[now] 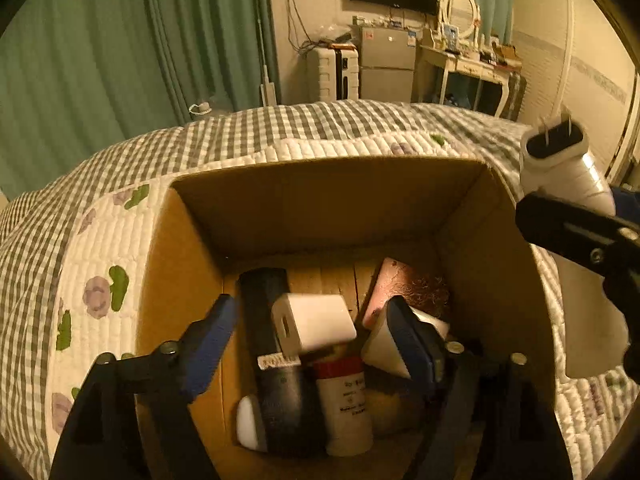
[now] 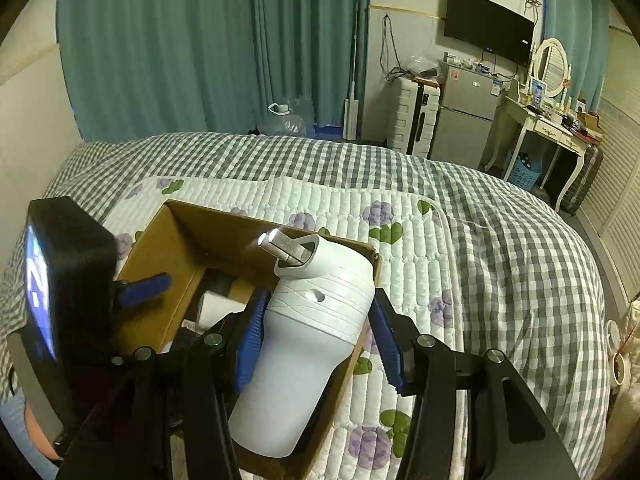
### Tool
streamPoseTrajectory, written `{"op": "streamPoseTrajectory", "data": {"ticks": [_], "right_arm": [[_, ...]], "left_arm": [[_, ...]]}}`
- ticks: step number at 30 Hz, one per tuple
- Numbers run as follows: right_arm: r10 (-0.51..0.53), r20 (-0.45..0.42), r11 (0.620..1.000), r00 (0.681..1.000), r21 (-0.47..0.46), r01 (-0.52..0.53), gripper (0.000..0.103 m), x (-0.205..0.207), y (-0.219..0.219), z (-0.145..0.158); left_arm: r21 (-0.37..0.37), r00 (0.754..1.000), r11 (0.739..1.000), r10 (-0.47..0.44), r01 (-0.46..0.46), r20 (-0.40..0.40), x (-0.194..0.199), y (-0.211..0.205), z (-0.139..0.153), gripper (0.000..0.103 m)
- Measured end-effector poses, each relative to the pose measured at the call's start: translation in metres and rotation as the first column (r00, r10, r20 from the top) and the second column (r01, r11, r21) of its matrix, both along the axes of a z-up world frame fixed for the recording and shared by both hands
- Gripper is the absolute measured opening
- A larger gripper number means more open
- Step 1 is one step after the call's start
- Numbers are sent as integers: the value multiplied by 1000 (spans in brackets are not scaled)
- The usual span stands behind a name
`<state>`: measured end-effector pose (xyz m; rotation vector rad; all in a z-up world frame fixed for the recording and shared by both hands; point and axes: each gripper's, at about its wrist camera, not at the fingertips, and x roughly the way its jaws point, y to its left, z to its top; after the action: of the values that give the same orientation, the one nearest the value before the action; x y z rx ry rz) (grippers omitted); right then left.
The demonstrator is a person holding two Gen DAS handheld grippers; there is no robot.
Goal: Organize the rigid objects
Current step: 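Lower the white device and white block into the box and open both grippers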
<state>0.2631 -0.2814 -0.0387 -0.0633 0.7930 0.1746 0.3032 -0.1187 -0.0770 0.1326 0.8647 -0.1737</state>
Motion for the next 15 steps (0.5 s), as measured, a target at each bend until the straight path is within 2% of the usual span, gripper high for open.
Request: {"op": "streamPoseTrajectory", "data": {"ticks": [5,8,15], "right_arm": [[-8,-7,1000,1000,-7,7,50,-5,-1,5],[-4,-23,1000,1000,-18,3,50,-2,4,3],[27,-68,995,997,-98,-34,50,19,39,-25]], "left_arm": [[-19,999,1000,17,-16,28,-13,15,19,80],[-4,998,999,35,-35,51,-21,26,34,80],[39,991,997,66,-70,115,-29,52,56,80]]}}
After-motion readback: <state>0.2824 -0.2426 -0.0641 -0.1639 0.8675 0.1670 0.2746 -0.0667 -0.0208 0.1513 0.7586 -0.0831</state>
